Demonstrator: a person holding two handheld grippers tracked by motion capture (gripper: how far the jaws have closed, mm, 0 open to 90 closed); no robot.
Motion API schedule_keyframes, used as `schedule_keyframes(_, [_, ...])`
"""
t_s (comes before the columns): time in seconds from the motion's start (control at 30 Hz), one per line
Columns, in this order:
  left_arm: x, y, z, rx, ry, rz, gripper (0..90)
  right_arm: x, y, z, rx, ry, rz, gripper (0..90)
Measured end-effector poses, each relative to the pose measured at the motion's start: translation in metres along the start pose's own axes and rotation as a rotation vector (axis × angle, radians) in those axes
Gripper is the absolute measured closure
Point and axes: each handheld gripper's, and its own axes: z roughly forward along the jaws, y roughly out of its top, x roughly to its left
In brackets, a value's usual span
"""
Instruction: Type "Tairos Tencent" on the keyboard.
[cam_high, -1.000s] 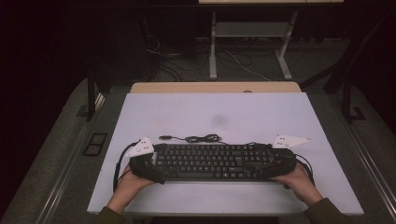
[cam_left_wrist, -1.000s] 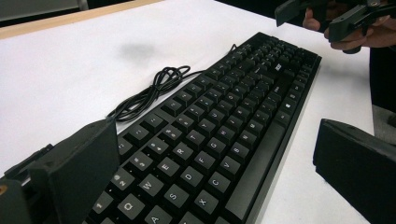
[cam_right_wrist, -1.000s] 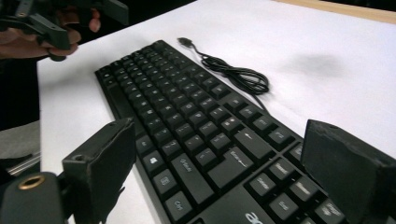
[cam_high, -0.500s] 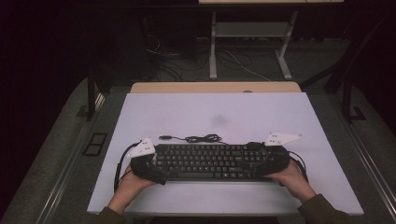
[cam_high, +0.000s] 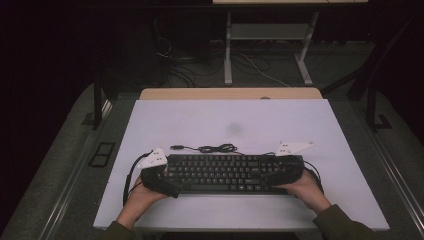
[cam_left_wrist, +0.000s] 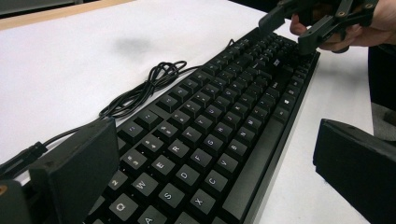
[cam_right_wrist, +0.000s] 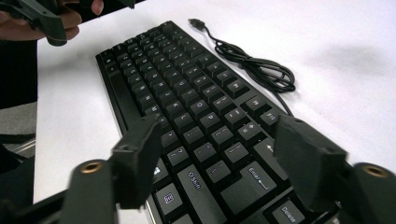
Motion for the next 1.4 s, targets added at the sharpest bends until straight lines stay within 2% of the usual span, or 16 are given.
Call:
schedule_keyframes(0.23, [0.001,0.001,0.002,0.001,0.002,-0.004,0.0,0.002,-0.003,0.007,0.05,0.003,-0.014,54.4])
schedule_keyframes(0.27, [0.001,0.001,0.002,0.003,0.0,-0.002,0.0,0.002,-0.003,0.007,0.05,0.003,-0.014,54.4])
schedule_keyframes(0.3, [0.001,0.001,0.003,0.008,-0.003,0.001,0.0,0.002,-0.004,0.008,0.063,0.005,-0.021,59.8])
schedule_keyframes(0.33, [0.001,0.001,0.003,0.008,-0.003,0.001,0.0,0.002,-0.004,0.008,0.063,0.005,-0.021,59.8])
schedule_keyframes(0.37, [0.001,0.001,0.003,0.008,-0.003,-0.001,0.0,0.003,-0.004,0.009,0.072,0.008,-0.029,65.0])
schedule_keyframes(0.43, [0.001,0.001,0.004,0.008,-0.005,-0.002,0.0,0.004,-0.004,0.009,0.073,0.013,-0.03,67.0])
schedule_keyframes(0.5, [0.001,0.001,0.004,0.01,-0.005,-0.002,0.0,0.005,-0.005,0.01,0.089,0.024,-0.039,74.2])
schedule_keyframes(0.7, [0.001,0.001,0.004,0.006,-0.001,-0.002,0.0,0.007,-0.007,0.012,0.115,0.041,-0.053,87.9])
schedule_keyframes(1.0, [0.003,0.001,0.002,0.005,0.005,-0.003,0.0,0.006,-0.01,0.016,0.152,0.044,-0.064,89.2])
schedule_keyframes(1.4, [0.003,0.006,0.012,0.009,0.007,-0.004,0.0,0.004,-0.013,0.019,0.193,0.033,-0.069,89.3])
